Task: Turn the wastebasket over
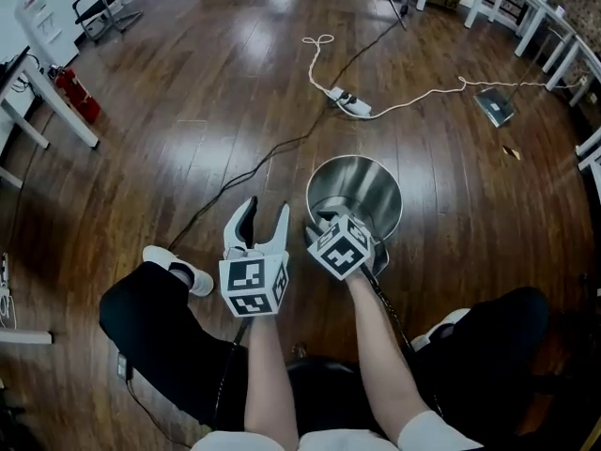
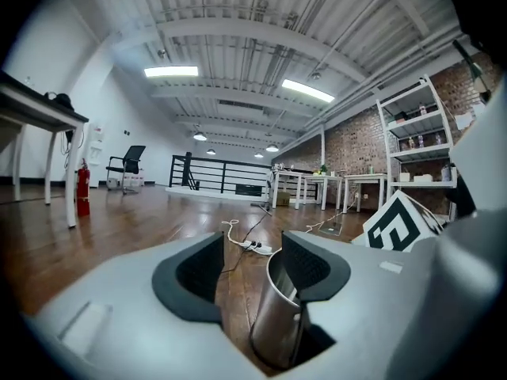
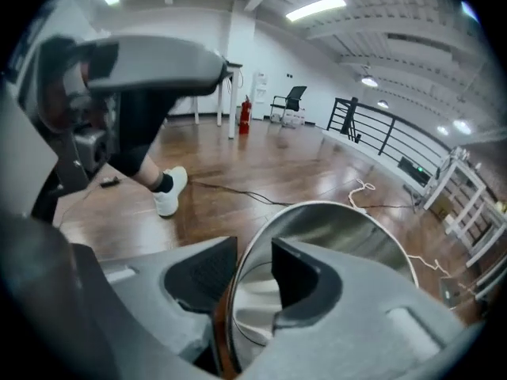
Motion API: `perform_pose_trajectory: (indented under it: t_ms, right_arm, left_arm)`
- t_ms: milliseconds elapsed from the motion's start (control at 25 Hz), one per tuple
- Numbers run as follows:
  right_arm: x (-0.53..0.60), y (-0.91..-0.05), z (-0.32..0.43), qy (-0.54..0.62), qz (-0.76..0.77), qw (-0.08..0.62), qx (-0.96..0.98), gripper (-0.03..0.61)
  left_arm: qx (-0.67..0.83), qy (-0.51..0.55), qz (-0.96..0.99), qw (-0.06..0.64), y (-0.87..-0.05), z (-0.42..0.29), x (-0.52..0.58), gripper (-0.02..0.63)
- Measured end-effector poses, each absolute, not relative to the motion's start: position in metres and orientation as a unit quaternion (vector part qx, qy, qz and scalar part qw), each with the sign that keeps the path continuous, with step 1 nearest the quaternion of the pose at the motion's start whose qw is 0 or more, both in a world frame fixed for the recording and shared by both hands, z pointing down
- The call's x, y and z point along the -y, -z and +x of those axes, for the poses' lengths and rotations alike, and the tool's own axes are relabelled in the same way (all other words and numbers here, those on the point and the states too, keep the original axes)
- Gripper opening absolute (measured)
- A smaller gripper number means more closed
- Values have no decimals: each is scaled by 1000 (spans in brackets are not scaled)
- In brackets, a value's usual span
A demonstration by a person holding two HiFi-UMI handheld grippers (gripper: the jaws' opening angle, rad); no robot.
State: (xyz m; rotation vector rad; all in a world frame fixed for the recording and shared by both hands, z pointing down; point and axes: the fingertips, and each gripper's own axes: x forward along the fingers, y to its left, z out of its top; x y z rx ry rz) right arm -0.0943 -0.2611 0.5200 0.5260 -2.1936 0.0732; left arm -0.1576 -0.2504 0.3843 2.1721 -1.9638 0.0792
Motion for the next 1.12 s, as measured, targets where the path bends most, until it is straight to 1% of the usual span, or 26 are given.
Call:
perform_pose_trajectory:
  t_ms: [80,160,360,480,600,720,840,960,1120]
  right_arm:
    - [264,-528,-97,-23,206,451,868,133]
    - [263,-531,-100,-36,208,453,866,84]
    - [262,-521,-99,-93,233,404,880,54]
    - [268,-506,-85,-89,251,377,887,54]
    - [282,-477,-69,-129,277,300,904,54]
    - [288,-447,-52,-189,281,193,921,54]
    - [288,-435,-32,-246,270,96,926,54]
    - [284,-436,-9,-274,251,44,927,54]
    - [293,-442,46,-259,300,12,918,57]
  left_arm:
    - [670,-24,733,115,-385,-160,252,253]
    - [669,-21,733,119,-387,-162,251,253]
    - [673,7,724,153,-401,-173,250,243]
    - [670,41,723,164,-395,-178,248,210]
    - [656,29,739,152,-392,-171,249,210]
    - [656,26,739,155,-394,-169,249,210]
    - [655,21,738,161,-400,-166,251,210]
    - [653,13,739,165,-407,-162,252,210]
    - [646,3,743,173,-414,-152,253,210]
